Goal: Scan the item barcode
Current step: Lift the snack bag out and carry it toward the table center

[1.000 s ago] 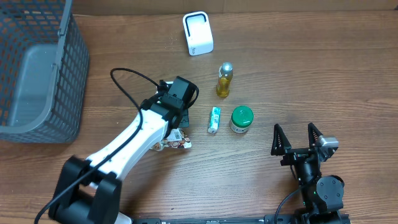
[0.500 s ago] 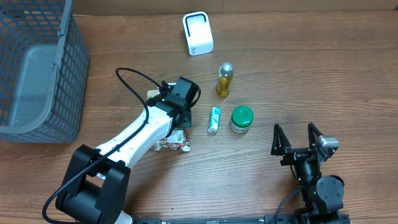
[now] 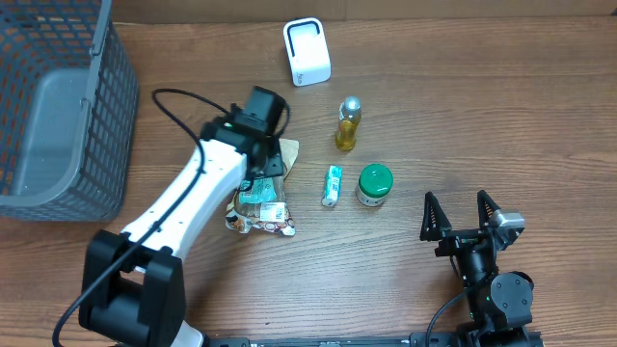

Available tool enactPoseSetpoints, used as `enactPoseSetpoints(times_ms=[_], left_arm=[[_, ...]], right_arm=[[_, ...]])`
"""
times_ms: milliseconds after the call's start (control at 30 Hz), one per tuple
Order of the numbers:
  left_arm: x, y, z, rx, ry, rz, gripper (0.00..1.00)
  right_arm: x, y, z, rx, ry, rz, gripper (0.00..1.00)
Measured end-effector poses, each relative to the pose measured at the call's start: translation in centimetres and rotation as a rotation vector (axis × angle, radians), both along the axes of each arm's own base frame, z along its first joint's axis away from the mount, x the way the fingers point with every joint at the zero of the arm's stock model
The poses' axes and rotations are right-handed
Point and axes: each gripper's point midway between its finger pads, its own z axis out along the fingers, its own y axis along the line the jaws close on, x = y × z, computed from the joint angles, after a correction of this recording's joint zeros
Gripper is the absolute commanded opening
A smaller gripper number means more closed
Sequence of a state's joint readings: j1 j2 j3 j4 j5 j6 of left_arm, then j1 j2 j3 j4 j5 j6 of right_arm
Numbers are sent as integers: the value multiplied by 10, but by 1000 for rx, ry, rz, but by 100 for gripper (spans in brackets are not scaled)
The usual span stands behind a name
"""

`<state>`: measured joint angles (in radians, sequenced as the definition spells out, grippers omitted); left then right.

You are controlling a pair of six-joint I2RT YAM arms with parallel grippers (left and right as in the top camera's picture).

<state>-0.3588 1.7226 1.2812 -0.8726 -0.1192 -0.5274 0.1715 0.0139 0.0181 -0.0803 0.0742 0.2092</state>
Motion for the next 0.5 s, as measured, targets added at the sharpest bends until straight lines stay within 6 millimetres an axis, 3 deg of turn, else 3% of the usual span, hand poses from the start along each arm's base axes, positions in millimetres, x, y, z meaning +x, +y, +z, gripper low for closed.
enactPoseSetpoints(times_ms=[133,267,500], left_arm=[[-6,11,-3,-61,61,2,55],[-7,20,-4,-101,90,15,57],[-8,16,-7,-144,107,-2,57]], right_arm=[[0,0,0,0,-1,0,100],[0,0,0,0,-1,0,100],[0,0,0,0,0,0,100]])
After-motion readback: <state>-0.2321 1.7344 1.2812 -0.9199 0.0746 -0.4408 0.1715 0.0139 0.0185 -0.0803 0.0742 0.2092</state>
